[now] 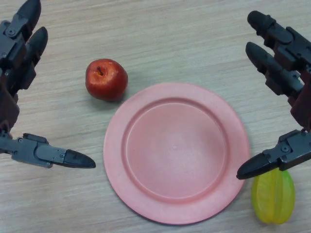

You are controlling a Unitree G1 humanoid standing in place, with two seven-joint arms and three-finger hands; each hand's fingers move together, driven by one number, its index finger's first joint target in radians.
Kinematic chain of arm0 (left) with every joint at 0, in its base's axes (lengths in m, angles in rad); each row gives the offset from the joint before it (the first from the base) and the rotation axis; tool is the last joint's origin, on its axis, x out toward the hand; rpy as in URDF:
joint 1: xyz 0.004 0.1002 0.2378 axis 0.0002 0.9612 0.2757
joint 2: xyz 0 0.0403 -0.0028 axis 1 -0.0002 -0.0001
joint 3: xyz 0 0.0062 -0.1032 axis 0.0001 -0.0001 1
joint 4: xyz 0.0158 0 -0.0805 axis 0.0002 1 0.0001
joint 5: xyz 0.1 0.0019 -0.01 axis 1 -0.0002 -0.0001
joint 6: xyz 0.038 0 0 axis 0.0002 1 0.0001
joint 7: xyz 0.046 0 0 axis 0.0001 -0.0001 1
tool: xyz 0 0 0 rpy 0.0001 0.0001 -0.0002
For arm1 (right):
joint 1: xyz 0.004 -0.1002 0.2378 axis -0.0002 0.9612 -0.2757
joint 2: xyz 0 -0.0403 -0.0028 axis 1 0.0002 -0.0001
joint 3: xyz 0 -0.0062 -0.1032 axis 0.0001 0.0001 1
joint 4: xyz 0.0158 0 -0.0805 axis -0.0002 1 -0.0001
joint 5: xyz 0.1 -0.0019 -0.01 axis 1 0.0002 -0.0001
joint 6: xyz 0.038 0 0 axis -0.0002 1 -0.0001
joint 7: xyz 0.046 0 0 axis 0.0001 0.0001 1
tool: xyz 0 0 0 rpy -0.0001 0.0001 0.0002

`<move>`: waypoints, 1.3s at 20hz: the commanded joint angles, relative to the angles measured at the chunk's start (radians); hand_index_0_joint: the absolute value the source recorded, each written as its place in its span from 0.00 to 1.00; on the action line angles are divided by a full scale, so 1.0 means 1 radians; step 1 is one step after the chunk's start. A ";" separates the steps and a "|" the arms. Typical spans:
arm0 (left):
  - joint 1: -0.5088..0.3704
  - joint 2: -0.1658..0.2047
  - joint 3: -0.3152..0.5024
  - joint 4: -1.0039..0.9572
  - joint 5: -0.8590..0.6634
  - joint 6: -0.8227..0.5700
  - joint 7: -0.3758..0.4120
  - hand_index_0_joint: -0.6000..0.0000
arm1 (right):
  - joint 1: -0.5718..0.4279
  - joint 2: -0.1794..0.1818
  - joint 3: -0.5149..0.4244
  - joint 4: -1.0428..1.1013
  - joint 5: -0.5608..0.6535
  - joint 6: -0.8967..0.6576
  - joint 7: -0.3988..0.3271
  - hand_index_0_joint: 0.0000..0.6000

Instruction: Pick up the red apple and place it on the plate

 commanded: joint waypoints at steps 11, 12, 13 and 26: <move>-0.353 0.130 -0.097 0.667 0.279 -0.477 0.149 1.00 | -0.024 -0.042 -0.095 -0.011 0.060 -0.190 -0.018 0.00; -0.406 0.119 -0.133 0.790 0.317 -0.523 0.187 1.00 | -0.023 -0.040 -0.097 -0.008 0.058 -0.196 -0.021 0.00; -0.428 0.111 -0.141 0.833 0.318 -0.530 0.197 1.00 | -0.024 -0.040 -0.094 -0.006 0.054 -0.199 -0.024 0.00; -0.536 0.052 -0.241 1.052 0.562 -0.611 0.233 0.00 | 0.031 -0.047 -0.171 -0.051 0.089 -0.205 -0.034 0.00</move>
